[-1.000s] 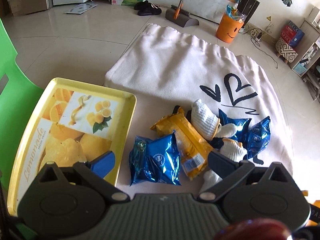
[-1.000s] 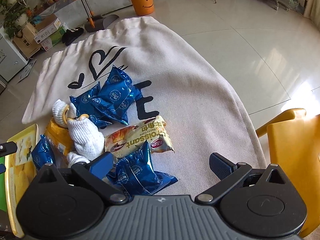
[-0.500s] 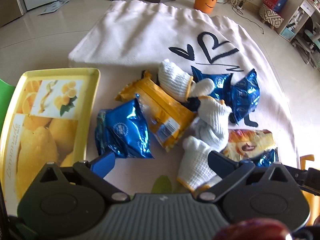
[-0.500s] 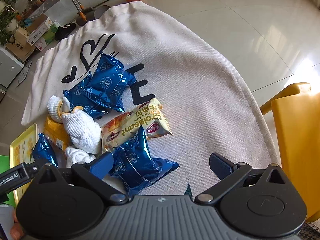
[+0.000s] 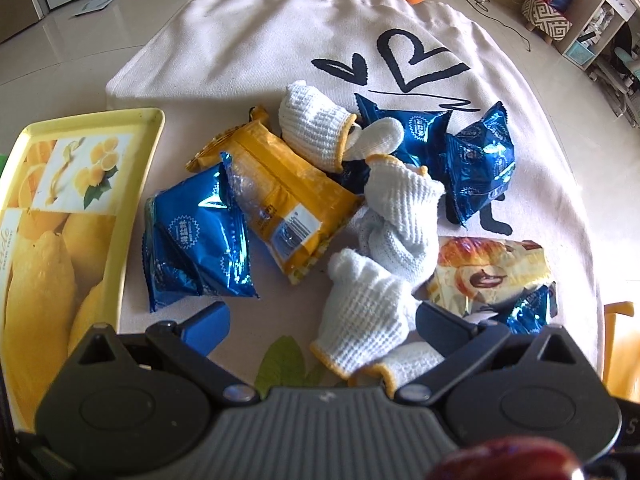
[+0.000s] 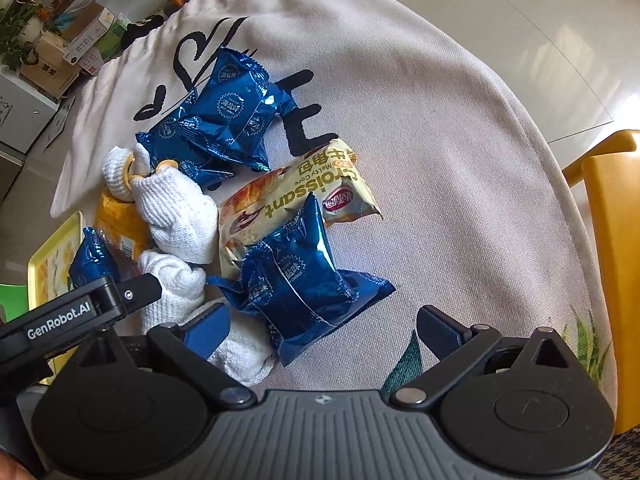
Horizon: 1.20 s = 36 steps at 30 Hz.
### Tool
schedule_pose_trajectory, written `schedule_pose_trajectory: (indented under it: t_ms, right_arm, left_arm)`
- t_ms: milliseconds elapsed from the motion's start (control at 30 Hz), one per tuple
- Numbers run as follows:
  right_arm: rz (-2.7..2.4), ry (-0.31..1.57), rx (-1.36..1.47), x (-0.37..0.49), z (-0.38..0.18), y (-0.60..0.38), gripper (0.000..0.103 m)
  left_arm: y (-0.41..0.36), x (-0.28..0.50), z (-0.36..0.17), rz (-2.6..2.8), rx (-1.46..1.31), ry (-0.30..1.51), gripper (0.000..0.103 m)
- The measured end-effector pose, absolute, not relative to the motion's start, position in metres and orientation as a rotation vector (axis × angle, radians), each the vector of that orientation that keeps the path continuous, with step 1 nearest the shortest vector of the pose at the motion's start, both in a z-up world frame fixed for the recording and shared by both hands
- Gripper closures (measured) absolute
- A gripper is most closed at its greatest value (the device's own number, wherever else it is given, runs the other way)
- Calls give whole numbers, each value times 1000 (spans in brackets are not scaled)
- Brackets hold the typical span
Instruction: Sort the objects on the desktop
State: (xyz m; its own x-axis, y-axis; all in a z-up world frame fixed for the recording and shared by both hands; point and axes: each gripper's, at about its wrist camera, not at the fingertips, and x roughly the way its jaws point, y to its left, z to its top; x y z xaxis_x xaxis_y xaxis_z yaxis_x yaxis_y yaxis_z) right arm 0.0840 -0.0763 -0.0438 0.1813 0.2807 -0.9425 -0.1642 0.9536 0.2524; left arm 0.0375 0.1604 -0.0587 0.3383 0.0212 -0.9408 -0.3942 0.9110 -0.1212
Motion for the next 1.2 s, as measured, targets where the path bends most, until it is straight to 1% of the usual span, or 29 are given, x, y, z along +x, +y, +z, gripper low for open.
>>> schedule_pose_trajectory:
  t_ms: [300,433,533,800,933,1200]
  right_arm:
    - [274,1356,100,85,-51,-76,3]
    - [223,1325,109,90,-44,-86,3]
    - [222,1300,182,95,-38,-96,3]
    - [230,1296,236,99,-34,-99,3]
    - [318,1269,241,95,-23,-94,3]
    - [477,1205,72,71,-9,-76,3]
  left_arm:
    - [162,44,-72,306,-390,1212,1]
    - [163,40,-76,330,-401,1234,0]
    - [168,34,-73,340,-411,1243,0]
    - [177,21,-68,353,-426,1296,0]
    - [180,25,-69,343,-485,1266,1]
    - [174,39,-78,309,-544,1250,1]
